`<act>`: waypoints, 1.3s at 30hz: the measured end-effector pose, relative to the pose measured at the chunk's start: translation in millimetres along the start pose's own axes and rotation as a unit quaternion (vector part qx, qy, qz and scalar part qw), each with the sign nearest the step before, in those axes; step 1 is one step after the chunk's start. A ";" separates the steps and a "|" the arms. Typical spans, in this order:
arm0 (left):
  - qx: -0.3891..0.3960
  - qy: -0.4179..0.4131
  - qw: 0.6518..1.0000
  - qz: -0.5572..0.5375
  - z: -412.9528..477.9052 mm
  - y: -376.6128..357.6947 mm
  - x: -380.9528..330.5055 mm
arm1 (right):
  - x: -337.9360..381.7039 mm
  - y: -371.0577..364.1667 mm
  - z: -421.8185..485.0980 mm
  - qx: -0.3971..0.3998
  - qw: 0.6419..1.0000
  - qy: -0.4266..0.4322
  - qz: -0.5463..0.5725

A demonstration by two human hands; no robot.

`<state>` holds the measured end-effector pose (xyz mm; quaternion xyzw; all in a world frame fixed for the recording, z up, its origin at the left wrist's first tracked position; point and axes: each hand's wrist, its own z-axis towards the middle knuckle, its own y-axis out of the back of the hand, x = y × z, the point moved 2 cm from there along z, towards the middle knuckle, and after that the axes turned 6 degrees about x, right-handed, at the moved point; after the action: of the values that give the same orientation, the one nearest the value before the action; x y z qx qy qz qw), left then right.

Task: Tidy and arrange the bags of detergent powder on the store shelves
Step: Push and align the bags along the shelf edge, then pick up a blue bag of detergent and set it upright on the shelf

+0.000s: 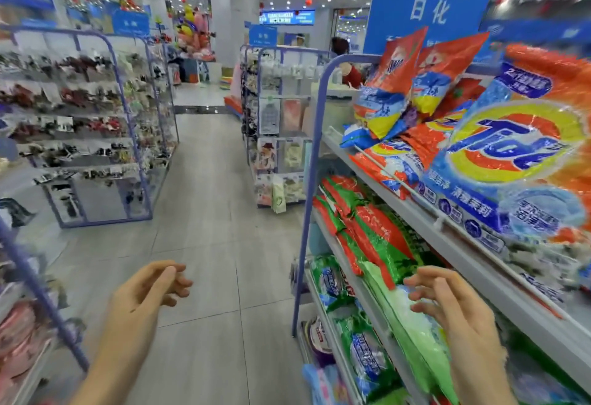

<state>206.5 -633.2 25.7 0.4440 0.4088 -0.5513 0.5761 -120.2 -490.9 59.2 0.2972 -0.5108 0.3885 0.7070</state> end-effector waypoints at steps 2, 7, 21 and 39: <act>0.017 0.002 1.000 -0.005 36.5 -9.1 12.8 | -7.0 -12.3 25.2 -0.008 1.000 0.005 -0.010; 0.075 -0.001 0.997 -0.021 145.9 -30.1 41.6 | -23.2 -49.0 91.3 -0.069 0.997 0.029 -0.022; 0.298 -0.098 0.949 -0.039 360.2 -160.0 41.4 | -14.9 -93.8 262.6 -0.182 0.960 0.102 -0.186; 0.449 -0.423 0.787 -0.026 457.5 -392.2 -36.9 | -76.8 -109.8 412.3 -0.048 0.562 0.188 -0.804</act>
<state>-195.6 -1062.5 161.5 0.3639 -0.1580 -0.8203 0.4121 -242.7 -903.9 107.8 0.4705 0.0660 -0.3186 0.8202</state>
